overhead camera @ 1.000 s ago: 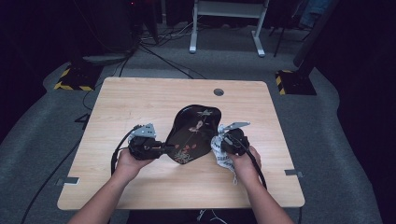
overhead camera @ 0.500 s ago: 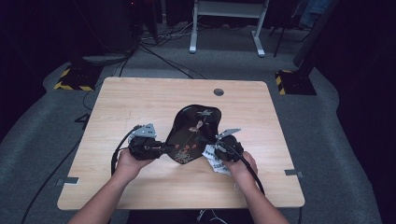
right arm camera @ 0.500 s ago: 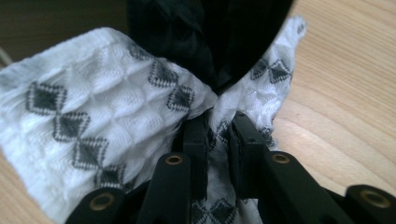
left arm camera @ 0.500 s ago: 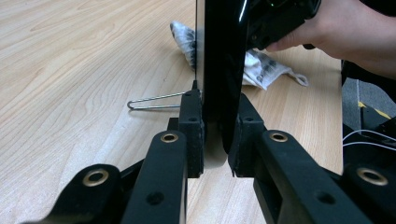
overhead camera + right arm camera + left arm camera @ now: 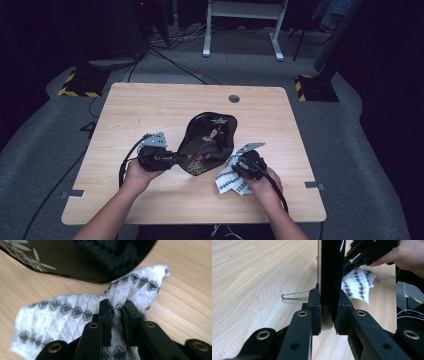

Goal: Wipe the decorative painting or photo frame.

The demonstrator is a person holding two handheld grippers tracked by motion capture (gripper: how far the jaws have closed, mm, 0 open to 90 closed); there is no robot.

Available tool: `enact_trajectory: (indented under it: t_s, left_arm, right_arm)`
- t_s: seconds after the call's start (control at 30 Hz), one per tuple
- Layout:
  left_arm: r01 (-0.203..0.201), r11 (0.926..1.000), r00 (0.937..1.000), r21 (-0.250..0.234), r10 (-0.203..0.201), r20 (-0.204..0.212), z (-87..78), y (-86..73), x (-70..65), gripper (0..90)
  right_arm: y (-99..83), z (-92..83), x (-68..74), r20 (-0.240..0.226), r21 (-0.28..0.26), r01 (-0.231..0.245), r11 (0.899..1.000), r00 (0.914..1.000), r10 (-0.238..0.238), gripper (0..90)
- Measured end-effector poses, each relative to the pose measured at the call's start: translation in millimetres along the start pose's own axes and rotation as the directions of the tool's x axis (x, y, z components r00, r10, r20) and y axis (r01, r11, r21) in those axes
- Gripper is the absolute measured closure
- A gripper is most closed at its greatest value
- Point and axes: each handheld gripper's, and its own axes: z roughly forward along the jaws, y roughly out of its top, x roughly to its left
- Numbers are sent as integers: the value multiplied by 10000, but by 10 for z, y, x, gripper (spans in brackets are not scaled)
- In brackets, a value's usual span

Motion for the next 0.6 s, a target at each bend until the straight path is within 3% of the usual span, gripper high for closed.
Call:
enact_trajectory:
  t_s: [0.17,0.27,0.6]
  left_arm:
    - [-50,10000,10000,-39,50,-47,-5,1,21,786]
    - [-75,10000,10000,-30,75,-31,-7,4,31,785]
    - [-136,9999,9999,-62,135,-62,-32,-4,86,778]
  right_arm:
    - [-37,-227,-117,238,-783,-317,9964,9992,336,792]
    - [-71,-345,-217,476,-1378,-574,9888,9968,645,789]
    - [-162,-449,-513,704,-1592,-1360,9778,9864,1487,787]
